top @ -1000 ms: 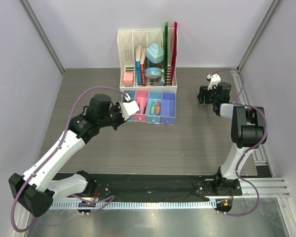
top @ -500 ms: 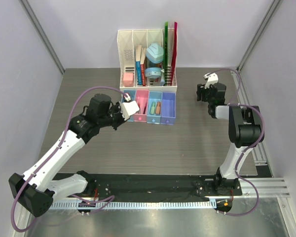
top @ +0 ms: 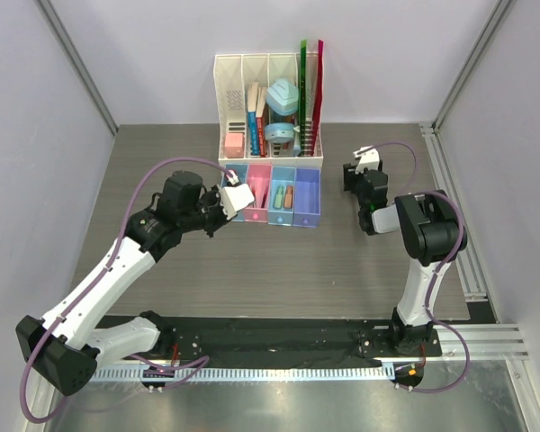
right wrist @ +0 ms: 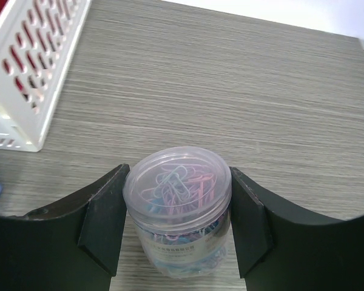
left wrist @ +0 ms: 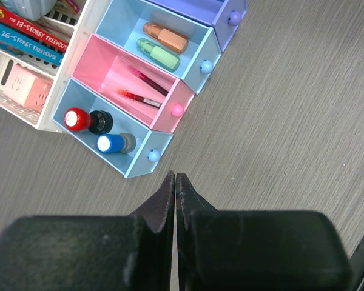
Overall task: Sort the stationery into containers
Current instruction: Place the stationery at the center of the board.
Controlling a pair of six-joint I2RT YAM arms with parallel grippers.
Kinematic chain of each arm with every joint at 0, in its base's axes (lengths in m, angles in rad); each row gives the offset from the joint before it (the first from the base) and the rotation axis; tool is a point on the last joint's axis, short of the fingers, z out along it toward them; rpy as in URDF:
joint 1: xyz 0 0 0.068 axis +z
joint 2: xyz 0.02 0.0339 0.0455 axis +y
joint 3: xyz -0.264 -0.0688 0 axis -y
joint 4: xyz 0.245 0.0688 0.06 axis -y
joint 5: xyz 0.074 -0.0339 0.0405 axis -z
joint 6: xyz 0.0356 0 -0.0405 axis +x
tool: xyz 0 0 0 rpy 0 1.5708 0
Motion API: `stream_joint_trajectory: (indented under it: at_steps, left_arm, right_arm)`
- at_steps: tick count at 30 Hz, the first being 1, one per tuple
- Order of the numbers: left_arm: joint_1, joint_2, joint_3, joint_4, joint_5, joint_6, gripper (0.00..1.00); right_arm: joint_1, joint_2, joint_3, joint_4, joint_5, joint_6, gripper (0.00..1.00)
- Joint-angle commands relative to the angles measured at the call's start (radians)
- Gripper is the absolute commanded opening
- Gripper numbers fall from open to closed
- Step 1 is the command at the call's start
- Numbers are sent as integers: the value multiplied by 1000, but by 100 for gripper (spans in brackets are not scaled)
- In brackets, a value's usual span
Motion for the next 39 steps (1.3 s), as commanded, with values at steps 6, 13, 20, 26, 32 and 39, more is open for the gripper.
stream_joint_trajectory:
  at_steps: [6, 13, 20, 26, 32, 39]
  left_arm:
    - [5, -7, 11, 20, 12, 11, 0]
    - [5, 1, 36, 5, 13, 13, 1]
    - [5, 7, 45, 5, 15, 16, 1]
    - [5, 12, 54, -3, 16, 16, 1]
    - [5, 7, 60, -6, 18, 16, 1]
    - [5, -8, 46, -9, 15, 19, 1]
  right_arm:
    - [-2, -25, 21, -5, 62, 6, 48]
    - [-2, -36, 40, -83, 40, -11, 66]
    - [-2, -62, 31, -120, 13, -13, 70]
    - [-2, -83, 30, -201, -7, 4, 81]
    - [-5, -158, 62, -333, -16, 6, 82]
    - [-36, -53, 565, -1159, -201, -60, 82]
